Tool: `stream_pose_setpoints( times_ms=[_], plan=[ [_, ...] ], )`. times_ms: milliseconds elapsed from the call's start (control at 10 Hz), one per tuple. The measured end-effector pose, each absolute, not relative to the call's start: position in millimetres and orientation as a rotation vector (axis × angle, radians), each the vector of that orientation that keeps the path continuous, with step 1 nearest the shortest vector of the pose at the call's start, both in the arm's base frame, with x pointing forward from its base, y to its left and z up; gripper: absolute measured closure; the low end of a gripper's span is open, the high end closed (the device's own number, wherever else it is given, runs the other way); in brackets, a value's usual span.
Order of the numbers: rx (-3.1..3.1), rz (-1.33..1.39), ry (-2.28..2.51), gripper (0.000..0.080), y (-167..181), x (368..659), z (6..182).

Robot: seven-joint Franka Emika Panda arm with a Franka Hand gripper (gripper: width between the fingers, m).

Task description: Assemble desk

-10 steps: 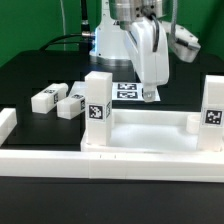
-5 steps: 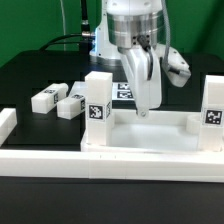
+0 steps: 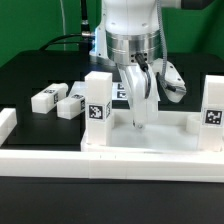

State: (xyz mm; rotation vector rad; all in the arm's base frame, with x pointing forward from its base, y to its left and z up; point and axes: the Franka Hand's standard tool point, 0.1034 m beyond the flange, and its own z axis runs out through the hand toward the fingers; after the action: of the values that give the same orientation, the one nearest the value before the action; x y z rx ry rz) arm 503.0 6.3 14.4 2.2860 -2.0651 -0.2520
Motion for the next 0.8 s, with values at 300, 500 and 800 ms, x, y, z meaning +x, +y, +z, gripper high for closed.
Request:
stream_pose_setpoints(
  times_ms=[300, 500, 800],
  plan=[
    [2.292, -0.257, -2.051, 0.0281, 6.6, 501.2, 11.5],
    [2.295, -0.259, -2.045, 0.0421, 8.7, 500.6, 10.7],
    [2.290, -0.243, -2.057, 0.0700, 4.2, 502.6, 11.4]
  ],
)
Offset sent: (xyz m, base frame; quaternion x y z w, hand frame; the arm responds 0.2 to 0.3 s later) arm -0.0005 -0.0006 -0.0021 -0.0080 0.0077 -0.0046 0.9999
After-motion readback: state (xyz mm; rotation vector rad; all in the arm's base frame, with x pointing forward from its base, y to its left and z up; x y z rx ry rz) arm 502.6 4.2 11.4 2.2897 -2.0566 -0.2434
